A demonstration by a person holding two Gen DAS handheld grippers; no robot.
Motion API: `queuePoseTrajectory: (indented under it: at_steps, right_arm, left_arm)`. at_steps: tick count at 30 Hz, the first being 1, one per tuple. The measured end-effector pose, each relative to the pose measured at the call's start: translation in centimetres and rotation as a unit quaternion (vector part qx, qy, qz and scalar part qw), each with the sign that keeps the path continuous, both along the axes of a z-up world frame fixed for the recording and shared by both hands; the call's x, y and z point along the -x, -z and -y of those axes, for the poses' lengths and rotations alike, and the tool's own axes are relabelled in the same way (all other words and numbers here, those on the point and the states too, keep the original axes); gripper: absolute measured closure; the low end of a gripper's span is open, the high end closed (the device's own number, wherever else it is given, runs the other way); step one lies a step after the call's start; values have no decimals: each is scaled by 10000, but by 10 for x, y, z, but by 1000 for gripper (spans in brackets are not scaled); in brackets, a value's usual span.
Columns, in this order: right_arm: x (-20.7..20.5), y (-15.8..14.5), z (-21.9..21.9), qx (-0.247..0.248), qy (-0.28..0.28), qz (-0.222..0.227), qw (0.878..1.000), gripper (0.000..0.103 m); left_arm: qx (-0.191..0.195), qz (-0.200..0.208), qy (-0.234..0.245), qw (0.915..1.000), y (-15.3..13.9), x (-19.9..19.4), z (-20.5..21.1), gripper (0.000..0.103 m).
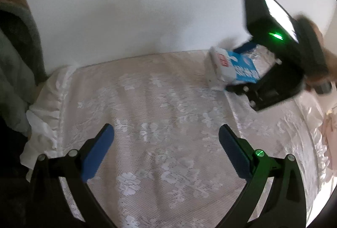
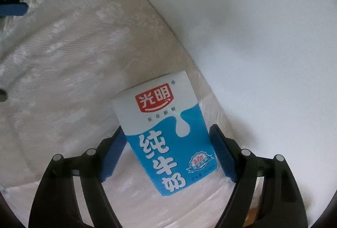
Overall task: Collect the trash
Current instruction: 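Grasp the crumpled foil ball with the left tool while the right tool holds the carton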
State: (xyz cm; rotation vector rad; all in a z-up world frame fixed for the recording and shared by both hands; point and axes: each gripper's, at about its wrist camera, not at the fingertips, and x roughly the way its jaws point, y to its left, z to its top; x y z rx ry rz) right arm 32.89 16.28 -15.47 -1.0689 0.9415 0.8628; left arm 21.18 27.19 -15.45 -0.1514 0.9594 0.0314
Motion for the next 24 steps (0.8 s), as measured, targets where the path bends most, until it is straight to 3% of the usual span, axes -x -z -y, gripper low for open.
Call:
queuePoseTrajectory:
  at_steps: [3, 5, 7, 9, 10, 11, 13, 14, 16, 17, 19, 22, 24]
  right_arm:
    - [7, -9, 23, -264, 414, -118, 9987, 24]
    - [16, -20, 56, -691, 1100, -267, 9912, 24]
    - [26, -32, 93, -1236, 1830, -424, 9744, 24]
    - [47, -32, 114, -1512, 2198, -440, 9628, 24]
    - [62, -39, 141, -1924, 2738, -500, 9410, 24]
    - [69, -42, 148, -2084, 2922, -521, 9319, 24]
    - [102, -48, 180, -2675, 3560, -590, 8934, 24]
    - [104, -41, 187, -2806, 3701, -584, 8837, 24]
    - [133, -42, 221, -3235, 4177, -535, 8473, 24]
    - [138, -41, 225, -3302, 4271, -511, 8402, 24]
    - [158, -40, 241, -3540, 4619, -492, 8117, 24]
    - [172, -40, 263, -3679, 4845, -577, 7916, 24]
    - [178, -39, 278, -3657, 4936, -597, 7868, 24]
  left_arm:
    - [50, 40, 94, 9999, -7, 3, 9, 8]
    - [49, 84, 208, 9997, -12, 5, 18, 8]
    - [11, 116, 321, 9994, -15, 5, 27, 8]
    - [-18, 119, 488, 9987, -16, 2, 40, 8]
    - [-13, 106, 564, 9984, -16, 1, 48, 8]
    - [-11, 78, 653, 9978, -14, -4, 58, 8]
    - [-17, 73, 824, 9966, -12, -11, 72, 8]
    - [-41, 67, 895, 9960, -10, -15, 78, 8]
    - [-163, 55, 1103, 9937, -7, -27, 101, 8]
    - [-237, 78, 1173, 9928, -4, -34, 111, 8]
    - [-317, 88, 1230, 9919, -1, -50, 126, 8]
    - [-391, 125, 1196, 9920, 8, -76, 148, 8]
    - [-708, 224, 1178, 9903, 15, -100, 164, 8]
